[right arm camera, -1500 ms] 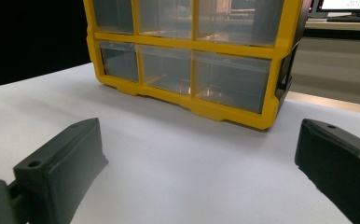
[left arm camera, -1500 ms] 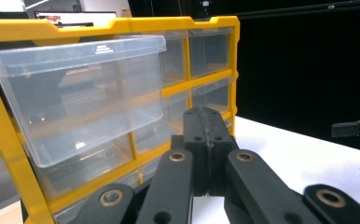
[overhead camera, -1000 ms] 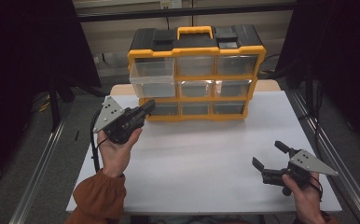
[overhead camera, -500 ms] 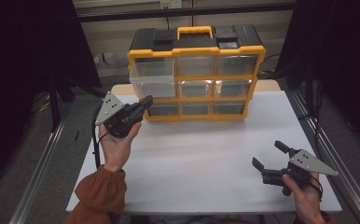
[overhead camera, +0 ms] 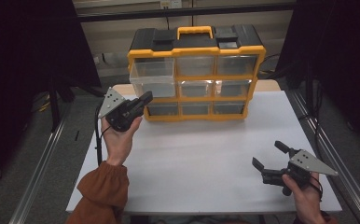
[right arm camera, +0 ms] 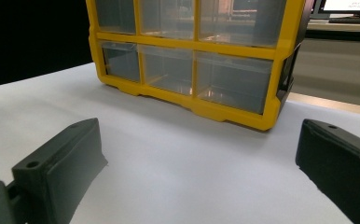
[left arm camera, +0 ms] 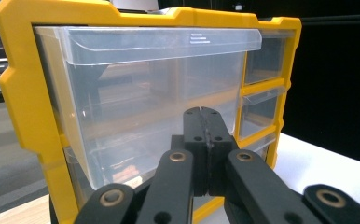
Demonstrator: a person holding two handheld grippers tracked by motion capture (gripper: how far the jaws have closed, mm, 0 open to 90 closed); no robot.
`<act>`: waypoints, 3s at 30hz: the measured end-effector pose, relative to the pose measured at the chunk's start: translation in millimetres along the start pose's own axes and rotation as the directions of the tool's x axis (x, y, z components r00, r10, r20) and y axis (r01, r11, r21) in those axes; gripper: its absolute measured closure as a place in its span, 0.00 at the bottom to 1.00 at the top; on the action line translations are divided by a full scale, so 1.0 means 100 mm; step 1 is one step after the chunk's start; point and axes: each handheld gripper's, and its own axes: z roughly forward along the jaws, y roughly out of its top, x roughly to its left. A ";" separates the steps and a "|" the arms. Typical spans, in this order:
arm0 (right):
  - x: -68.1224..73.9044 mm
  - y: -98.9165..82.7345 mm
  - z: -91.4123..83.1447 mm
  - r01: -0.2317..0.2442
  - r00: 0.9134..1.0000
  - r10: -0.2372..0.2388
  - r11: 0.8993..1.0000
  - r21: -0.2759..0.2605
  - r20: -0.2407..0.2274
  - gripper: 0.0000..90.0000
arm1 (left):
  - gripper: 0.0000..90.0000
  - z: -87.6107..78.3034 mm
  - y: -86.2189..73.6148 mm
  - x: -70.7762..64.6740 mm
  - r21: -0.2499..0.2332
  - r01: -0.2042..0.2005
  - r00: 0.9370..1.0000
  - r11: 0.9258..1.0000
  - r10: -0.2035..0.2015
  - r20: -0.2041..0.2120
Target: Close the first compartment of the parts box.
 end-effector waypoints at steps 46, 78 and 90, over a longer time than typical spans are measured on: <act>0.00 0.00 0.00 0.005 1.000 -0.005 1.000 0.003 0.000 0.01 | 1.00 0.22 0.00 0.03 0.002 -0.019 0.999 1.000 0.019 -0.028; 0.00 0.00 0.00 0.007 1.000 -0.007 1.000 -0.001 -0.008 0.00 | 1.00 0.31 0.00 0.10 -0.001 -0.018 0.999 1.000 0.018 -0.050; 0.00 0.00 0.00 0.006 1.000 -0.006 1.000 -0.003 -0.013 0.00 | 1.00 0.34 0.01 0.13 0.001 -0.024 0.998 1.000 0.024 -0.059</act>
